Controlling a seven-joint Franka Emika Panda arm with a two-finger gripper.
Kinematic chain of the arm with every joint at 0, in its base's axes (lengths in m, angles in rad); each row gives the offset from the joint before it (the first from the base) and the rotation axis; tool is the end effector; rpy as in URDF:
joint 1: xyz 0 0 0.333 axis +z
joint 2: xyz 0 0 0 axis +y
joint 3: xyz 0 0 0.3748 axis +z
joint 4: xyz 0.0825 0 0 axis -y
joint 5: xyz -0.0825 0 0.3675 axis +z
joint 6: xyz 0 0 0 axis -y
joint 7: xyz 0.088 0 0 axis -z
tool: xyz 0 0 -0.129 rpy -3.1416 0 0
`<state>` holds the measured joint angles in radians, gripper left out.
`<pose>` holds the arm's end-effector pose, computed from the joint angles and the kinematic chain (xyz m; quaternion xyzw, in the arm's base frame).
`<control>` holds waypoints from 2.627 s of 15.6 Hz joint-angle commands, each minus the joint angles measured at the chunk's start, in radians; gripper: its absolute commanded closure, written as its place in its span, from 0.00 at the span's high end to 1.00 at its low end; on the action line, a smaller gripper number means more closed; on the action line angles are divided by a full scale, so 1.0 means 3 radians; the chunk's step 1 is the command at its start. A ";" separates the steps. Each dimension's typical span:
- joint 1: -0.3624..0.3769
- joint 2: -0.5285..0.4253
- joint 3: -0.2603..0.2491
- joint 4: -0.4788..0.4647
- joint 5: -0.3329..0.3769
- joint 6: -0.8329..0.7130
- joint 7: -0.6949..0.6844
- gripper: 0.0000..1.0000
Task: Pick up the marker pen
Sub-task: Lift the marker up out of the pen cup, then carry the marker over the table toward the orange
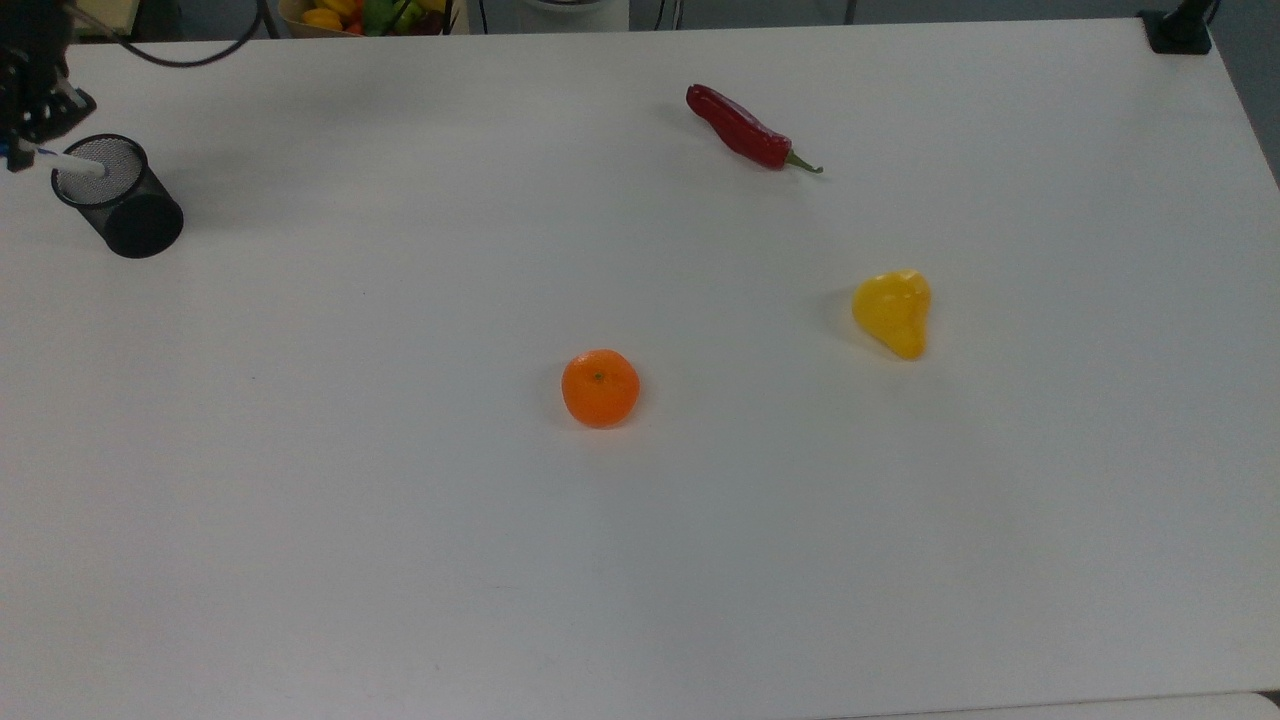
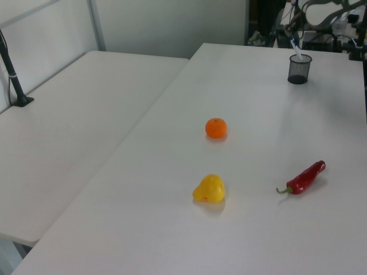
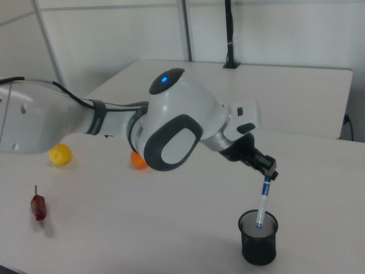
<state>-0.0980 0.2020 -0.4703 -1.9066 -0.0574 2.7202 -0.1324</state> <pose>0.5659 -0.3324 0.5243 0.9340 -0.1666 0.2702 0.1639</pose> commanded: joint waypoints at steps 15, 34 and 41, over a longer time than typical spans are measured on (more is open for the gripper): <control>0.0010 -0.0439 0.1485 0.0189 0.0028 -0.2026 0.0012 0.00; 0.0235 0.0523 0.1859 0.0189 0.0299 -0.1443 -0.0024 0.05; 0.0265 0.0544 0.1859 0.0163 0.0288 -0.1310 -0.0003 0.84</control>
<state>-0.0298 0.3689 0.0933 -1.8494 0.0201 2.3068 -0.1302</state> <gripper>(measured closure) 0.489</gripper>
